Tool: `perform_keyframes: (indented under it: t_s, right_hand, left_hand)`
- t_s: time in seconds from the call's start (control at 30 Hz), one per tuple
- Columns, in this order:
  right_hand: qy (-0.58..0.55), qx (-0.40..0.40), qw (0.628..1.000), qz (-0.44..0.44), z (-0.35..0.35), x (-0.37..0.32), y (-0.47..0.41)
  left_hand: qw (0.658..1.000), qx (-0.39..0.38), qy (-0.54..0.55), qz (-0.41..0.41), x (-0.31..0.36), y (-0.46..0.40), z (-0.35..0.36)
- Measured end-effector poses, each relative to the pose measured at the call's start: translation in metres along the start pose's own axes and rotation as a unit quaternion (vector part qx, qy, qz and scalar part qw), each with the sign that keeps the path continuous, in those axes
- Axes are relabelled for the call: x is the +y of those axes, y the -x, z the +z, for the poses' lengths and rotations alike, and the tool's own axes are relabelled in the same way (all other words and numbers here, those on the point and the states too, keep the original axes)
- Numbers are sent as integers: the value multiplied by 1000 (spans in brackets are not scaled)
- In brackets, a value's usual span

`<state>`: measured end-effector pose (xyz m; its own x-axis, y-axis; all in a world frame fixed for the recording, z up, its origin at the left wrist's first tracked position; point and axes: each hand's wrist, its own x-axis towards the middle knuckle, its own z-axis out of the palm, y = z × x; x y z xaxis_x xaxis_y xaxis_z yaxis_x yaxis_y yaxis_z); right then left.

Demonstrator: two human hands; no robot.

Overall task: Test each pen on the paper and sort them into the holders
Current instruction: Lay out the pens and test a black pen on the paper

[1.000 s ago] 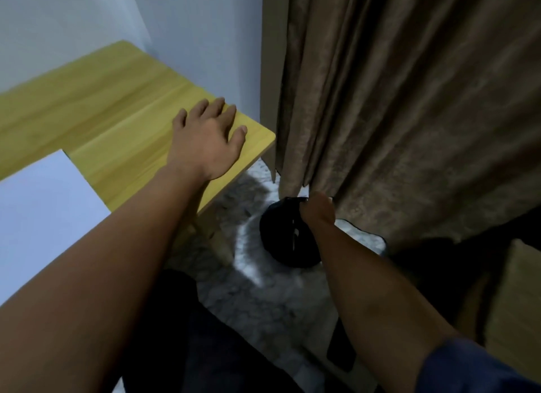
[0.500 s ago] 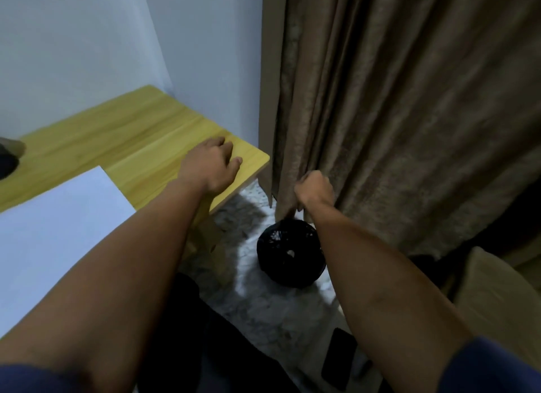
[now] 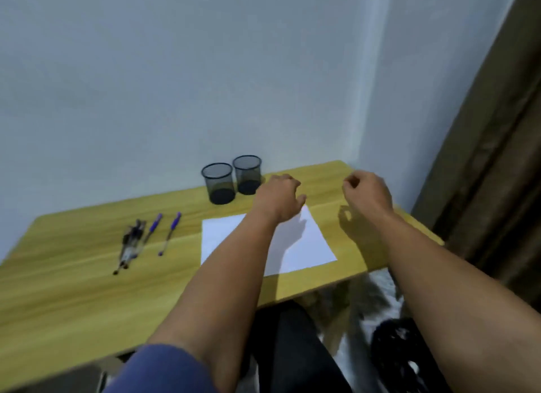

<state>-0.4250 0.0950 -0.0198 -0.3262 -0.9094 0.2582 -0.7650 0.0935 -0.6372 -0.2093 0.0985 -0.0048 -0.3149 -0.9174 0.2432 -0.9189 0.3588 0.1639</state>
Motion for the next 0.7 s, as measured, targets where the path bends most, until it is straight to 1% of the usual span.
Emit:
perform_keyframes:
  t_s: [0.17,0.27,0.37,0.47,0.57,0.7]
  right_hand:
    - [-47,-85,992,-82,83,-103,24]
    - [-64,-144,981,-115,131,-157,45]
    - [-77,-209,959,-173,187,-206,63]
    - [-66,-276,935,-212,216,-240,84]
    - [-56,-338,907,-244,251,-273,104]
    - [-4,-374,891,-256,278,-306,123]
  left_hand:
    - [992,9,-29,-123,-126,62,-22]
    - [978,20,-28,-207,-191,99,-31]
    - [958,27,-30,-282,-252,131,-33]
    - [948,18,-56,-311,-287,154,-33]
    - [943,16,-44,-329,-315,171,-29]
    - [943,44,-10,-329,-332,179,-26]
